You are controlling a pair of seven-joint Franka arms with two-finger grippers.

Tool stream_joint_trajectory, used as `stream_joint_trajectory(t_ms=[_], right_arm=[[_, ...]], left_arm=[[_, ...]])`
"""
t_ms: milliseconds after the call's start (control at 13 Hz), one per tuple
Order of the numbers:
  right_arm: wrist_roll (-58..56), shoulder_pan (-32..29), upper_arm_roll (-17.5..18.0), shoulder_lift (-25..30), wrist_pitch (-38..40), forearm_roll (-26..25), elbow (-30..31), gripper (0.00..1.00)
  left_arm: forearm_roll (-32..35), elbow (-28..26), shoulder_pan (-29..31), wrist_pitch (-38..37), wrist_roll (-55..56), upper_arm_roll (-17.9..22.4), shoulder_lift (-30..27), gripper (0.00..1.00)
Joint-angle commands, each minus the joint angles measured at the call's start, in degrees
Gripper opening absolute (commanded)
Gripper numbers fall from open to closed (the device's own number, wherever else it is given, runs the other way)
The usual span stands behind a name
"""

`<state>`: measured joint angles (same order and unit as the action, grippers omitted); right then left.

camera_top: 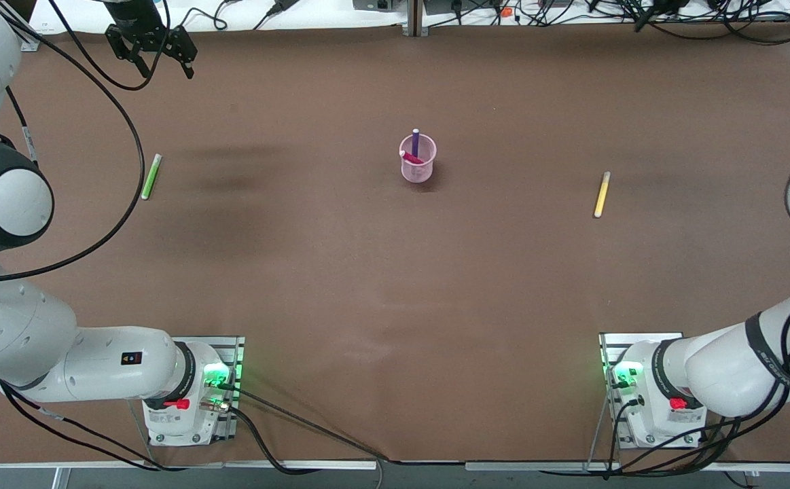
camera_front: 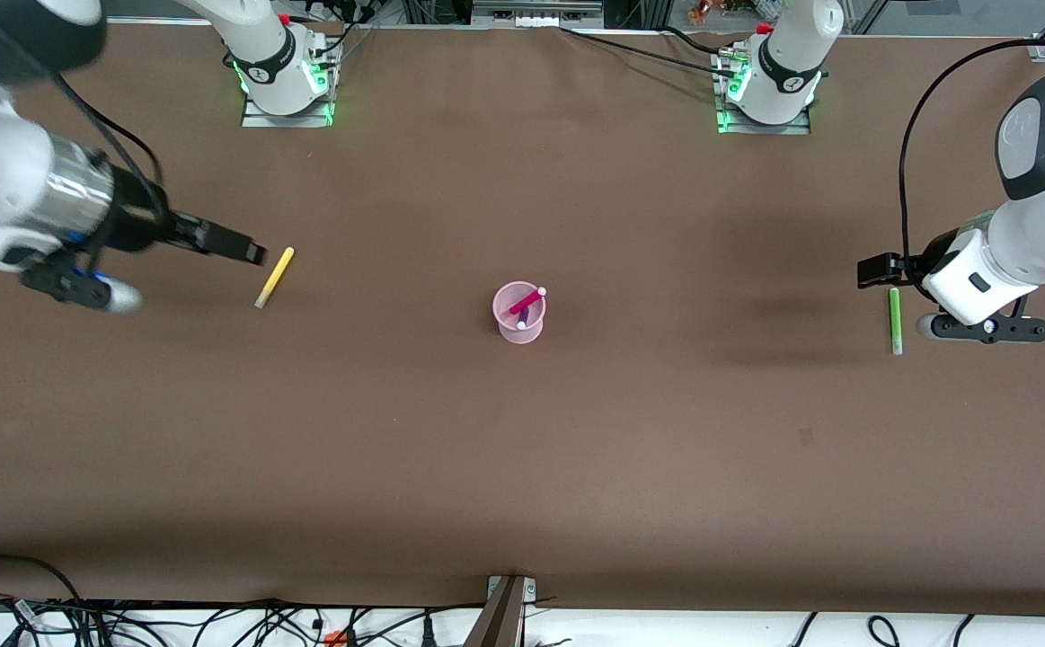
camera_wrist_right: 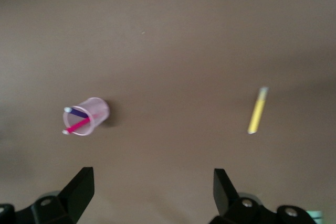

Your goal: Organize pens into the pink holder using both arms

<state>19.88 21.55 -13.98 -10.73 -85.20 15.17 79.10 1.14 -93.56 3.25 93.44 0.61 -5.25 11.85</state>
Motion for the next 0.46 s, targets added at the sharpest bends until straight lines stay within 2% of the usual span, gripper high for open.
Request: stream_joint_trajectory(t_ms=[0, 231, 385], right_arm=[[-8.2, 0.4, 0.0, 8.0, -0.8, -7.1, 8.0, 1.0], [-10.9, 0.4, 0.2, 15.5, -3.9, -12.6, 15.7, 1.0], [-13.9, 0.3, 0.2, 16.0, -5.0, -13.8, 16.3, 1.0]], left_arm=[[0.2, 0.7, 0.4, -0.1, 0.0, -0.5, 0.2, 1.0], [0.2, 0.7, 0.1, 0.0, 0.9, -0.5, 0.3, 1.0], [0.2, 0.7, 0.0, 0.0, 0.9, -0.5, 0.3, 1.0]])
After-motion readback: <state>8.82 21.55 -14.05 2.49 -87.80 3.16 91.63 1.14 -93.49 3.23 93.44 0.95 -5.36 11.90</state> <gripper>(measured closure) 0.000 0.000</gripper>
